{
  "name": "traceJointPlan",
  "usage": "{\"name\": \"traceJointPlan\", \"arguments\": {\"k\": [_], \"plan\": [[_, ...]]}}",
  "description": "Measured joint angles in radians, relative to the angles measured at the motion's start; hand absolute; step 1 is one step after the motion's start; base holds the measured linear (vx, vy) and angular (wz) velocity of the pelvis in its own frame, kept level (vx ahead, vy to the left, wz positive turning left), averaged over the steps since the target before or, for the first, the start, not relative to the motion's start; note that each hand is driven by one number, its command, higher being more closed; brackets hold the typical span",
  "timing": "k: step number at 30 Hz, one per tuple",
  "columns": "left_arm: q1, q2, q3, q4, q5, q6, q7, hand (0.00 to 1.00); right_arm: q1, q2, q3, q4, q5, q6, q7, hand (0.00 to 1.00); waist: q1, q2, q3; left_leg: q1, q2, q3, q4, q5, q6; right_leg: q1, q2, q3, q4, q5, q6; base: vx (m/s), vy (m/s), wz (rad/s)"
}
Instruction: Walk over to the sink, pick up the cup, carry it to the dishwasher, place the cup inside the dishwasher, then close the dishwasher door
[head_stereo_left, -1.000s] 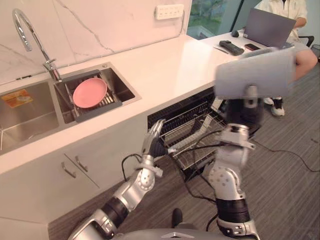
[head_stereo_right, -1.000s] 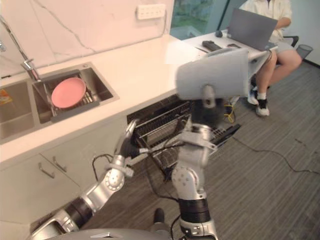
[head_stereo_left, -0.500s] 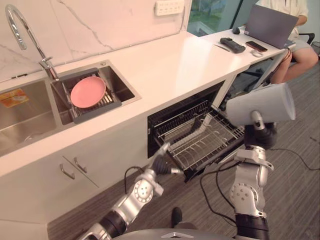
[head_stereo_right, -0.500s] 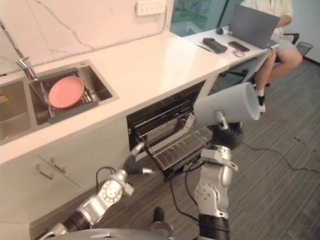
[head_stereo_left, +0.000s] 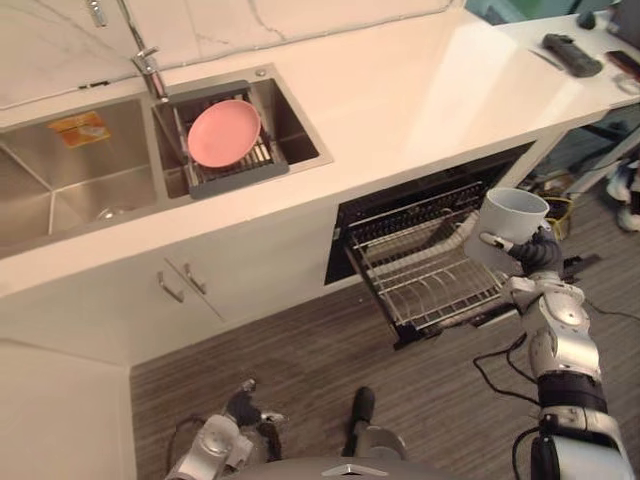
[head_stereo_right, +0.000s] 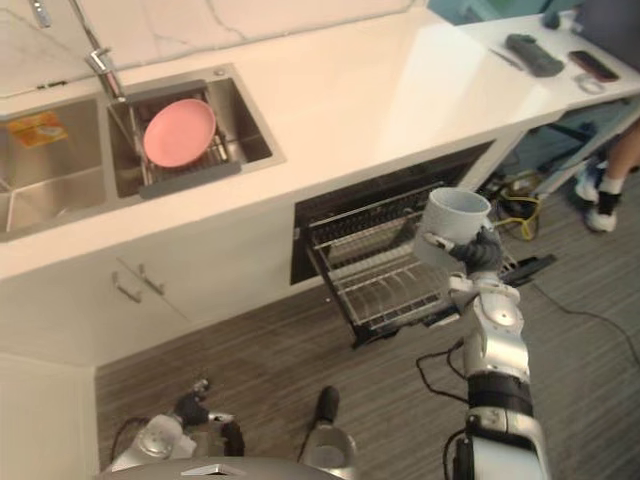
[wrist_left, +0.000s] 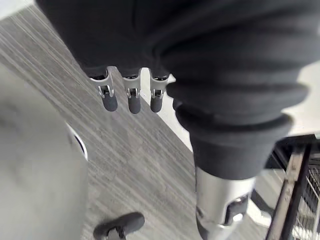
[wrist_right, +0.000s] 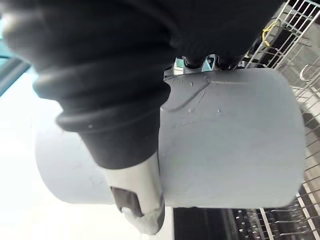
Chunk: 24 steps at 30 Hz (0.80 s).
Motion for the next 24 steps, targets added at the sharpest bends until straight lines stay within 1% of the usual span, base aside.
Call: {"name": "traceJointPlan", "arguments": {"k": [1,2,3,4,5,8,10,11,12,14,16,17,19,21,22,24], "plan": [[0.005,0.011,0.024,-0.001,0.008,-0.014,0.003,0.0,-0.015,-0.031,-0.001,0.045,-0.009,-0.001,0.001,1.0,0.0,0.005,0.015,-0.019,0.004,-0.014,0.019,-0.007,-0.001,-0.002,0.0,-0.008,0.0,0.0,0.0,-0.04,0.028,0.18],[0.008,0.016,0.039,-0.003,0.011,-0.022,0.004,0.0,-0.024,-0.044,-0.003,0.067,-0.009,-0.001,0.0,1.0,-0.001,0.014,0.02,-0.023,0.006,-0.017,0.028,-0.01,-0.002,-0.002,0.0,-0.011,0.0,0.0,0.0,-0.05,0.031,0.12],[0.008,0.027,0.049,-0.009,0.017,-0.028,0.013,0.0,-0.038,-0.065,-0.006,0.098,-0.019,-0.002,0.003,1.0,0.0,0.014,0.041,-0.034,0.008,-0.019,0.036,-0.013,-0.003,-0.004,0.001,-0.011,0.006,-0.002,-0.002,-0.07,0.034,0.03],[0.01,0.041,0.062,-0.013,0.027,-0.037,0.023,0.0,-0.058,-0.089,-0.009,0.133,-0.047,-0.009,0.004,1.0,-0.001,0.022,0.062,-0.048,0.012,-0.021,0.052,-0.02,-0.002,-0.018,0.001,-0.01,0.021,-0.01,-0.004,-0.08,0.041,-0.03],[0.016,0.056,0.071,-0.007,0.06,-0.04,0.034,0.0,-0.08,-0.111,-0.009,0.168,-0.064,-0.02,0.005,1.0,-0.001,0.03,0.079,-0.065,0.015,-0.02,0.063,-0.023,0.0,-0.038,-0.001,-0.006,0.038,-0.016,-0.004,-0.09,0.045,-0.04],[0.046,0.075,0.08,0.012,0.092,-0.052,0.059,0.0,-0.116,-0.148,-0.007,0.232,-0.088,-0.036,0.006,1.0,-0.001,0.037,0.123,-0.096,0.018,-0.025,0.082,-0.024,0.002,-0.07,-0.002,-0.008,0.055,-0.018,-0.005,-0.03,0.032,0.03],[0.051,0.084,0.078,0.02,0.117,-0.052,0.08,0.0,-0.156,-0.162,0.022,0.27,-0.088,-0.042,0.006,1.0,0.0,0.04,0.153,-0.106,0.019,-0.032,0.091,-0.024,0.003,-0.078,-0.001,-0.013,0.065,-0.018,-0.007,-0.01,0.019,0.11],[0.052,0.083,0.074,0.019,0.125,-0.051,0.091,0.0,-0.183,-0.171,0.042,0.288,-0.1,-0.046,0.01,1.0,0.002,0.046,0.172,-0.115,0.019,-0.04,0.1,-0.025,0.006,-0.081,-0.001,-0.019,0.069,-0.018,-0.007,-0.04,0.025,0.11],[0.052,0.083,0.069,0.018,0.129,-0.052,0.111,0.0,-0.206,-0.174,0.064,0.291,-0.125,-0.049,0.015,1.0,0.009,0.049,0.18,-0.13,0.018,-0.041,0.102,-0.025,0.006,-0.098,-0.003,-0.02,0.074,-0.018,-0.008,-0.04,0.03,0.08],[0.051,0.083,0.068,0.01,0.134,-0.052,0.126,0.0,-0.241,-0.177,0.104,0.301,-0.128,-0.057,0.02,1.0,0.016,0.055,0.191,-0.152,0.017,-0.044,0.111,-0.024,0.009,-0.114,-0.004,-0.022,0.076,-0.015,-0.01,-0.03,0.033,0.03],[0.051,0.079,0.061,-0.004,0.134,-0.053,0.145,0.0,-0.302,-0.182,0.151,0.34,-0.13,-0.067,0.025,1.0,0.031,0.068,0.216,-0.17,0.016,-0.046,0.118,-0.024,0.016,-0.132,-0.006,-0.023,0.083,-0.015,-0.01,-0.04,0.041,0.04],[0.051,0.078,0.06,-0.006,0.134,-0.053,0.149,0.0,-0.315,-0.182,0.16,0.348,-0.13,-0.067,0.025,1.0,0.036,0.071,0.218,-0.178,0.016,-0.046,0.12,-0.023,0.016,-0.14,-0.007,-0.023,0.088,-0.015,-0.01,-0.02,0.037,0.04],[0.05,0.078,0.058,-0.019,0.134,-0.058,0.153,0.0,-0.367,-0.2,0.194,0.37,-0.149,-0.068,0.026,1.0,0.047,0.086,0.251,-0.195,0.014,-0.053,0.133,-0.022,0.019,-0.152,-0.012,-0.028,0.097,-0.015,-0.01,-0.02,0.041,0.07],[0.05,0.078,0.058,-0.02,0.133,-0.06,0.156,0.0,-0.407,-0.213,0.226,0.39,-0.161,-0.068,0.026,1.0,0.055,0.088,0.256,-0.225,0.009,-0.058,0.133,-0.016,0.027,-0.182,-0.018,-0.031,0.107,-0.015,-0.011,-0.04,0.041,0.1],[0.045,0.078,0.057,-0.02,0.133,-0.063,0.157,0.0,-0.431,-0.216,0.228,0.411,-0.163,-0.067,0.025,1.0,0.06,0.09,0.272,-0.231,0.008,-0.063,0.139,-0.014,0.029,-0.185,-0.02,-0.035,0.112,-0.015,-0.011,-0.03,0.039,0.1],[0.043,0.078,0.046,-0.02,0.133,-0.069,0.16,0.0,-0.46,-0.219,0.246,0.441,-0.164,-0.066,0.026,1.0,0.069,0.094,0.283,-0.25,0.008,-0.072,0.151,-0.014,0.029,-0.2,-0.022,-0.038,0.127,-0.019,-0.015,-0.04,0.038,0.1]]}}
